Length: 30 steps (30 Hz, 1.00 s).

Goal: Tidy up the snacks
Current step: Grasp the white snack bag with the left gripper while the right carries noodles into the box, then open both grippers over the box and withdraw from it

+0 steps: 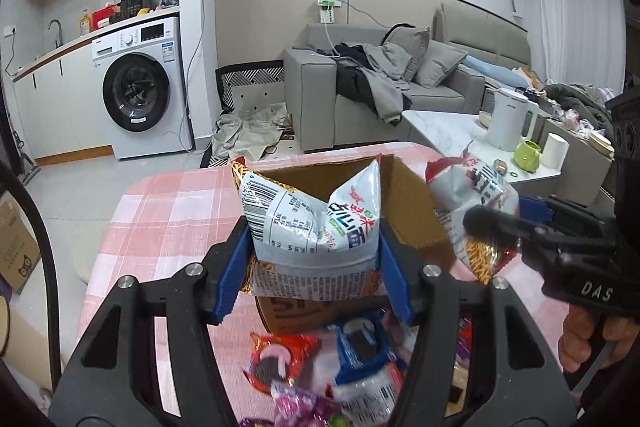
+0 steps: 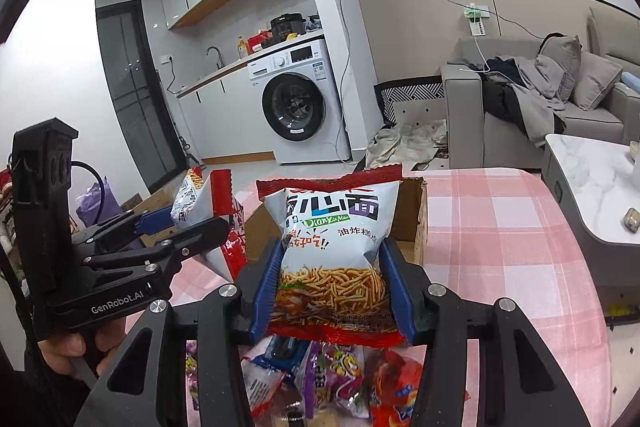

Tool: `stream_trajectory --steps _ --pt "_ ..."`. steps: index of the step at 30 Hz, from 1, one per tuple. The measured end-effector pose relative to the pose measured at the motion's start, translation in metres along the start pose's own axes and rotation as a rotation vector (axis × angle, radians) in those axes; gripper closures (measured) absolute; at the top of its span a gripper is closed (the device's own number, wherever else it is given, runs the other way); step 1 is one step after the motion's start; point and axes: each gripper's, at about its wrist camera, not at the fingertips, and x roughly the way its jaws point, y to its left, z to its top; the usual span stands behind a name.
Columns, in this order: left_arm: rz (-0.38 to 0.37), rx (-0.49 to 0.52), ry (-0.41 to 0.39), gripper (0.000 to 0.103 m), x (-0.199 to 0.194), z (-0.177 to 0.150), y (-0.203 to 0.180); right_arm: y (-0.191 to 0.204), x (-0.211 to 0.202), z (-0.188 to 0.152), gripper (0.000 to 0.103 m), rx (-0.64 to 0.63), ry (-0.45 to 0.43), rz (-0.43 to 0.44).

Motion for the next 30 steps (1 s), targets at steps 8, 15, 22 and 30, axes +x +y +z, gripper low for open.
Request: stream_trajectory --steps 8,15,22,30 --pt "0.010 -0.041 0.049 0.046 0.061 0.025 0.018 -0.011 0.038 0.013 0.053 0.024 0.025 -0.014" --pt "0.038 -0.002 0.062 0.045 0.092 0.031 0.016 -0.021 0.057 0.014 0.053 0.056 0.038 -0.021" --pt "0.019 0.003 0.077 0.035 0.100 0.030 0.013 -0.023 0.054 0.011 0.035 0.034 0.022 -0.031" --pt "-0.007 -0.009 0.058 0.018 0.071 0.004 0.021 -0.029 0.021 0.002 0.001 0.018 -0.002 -0.044"
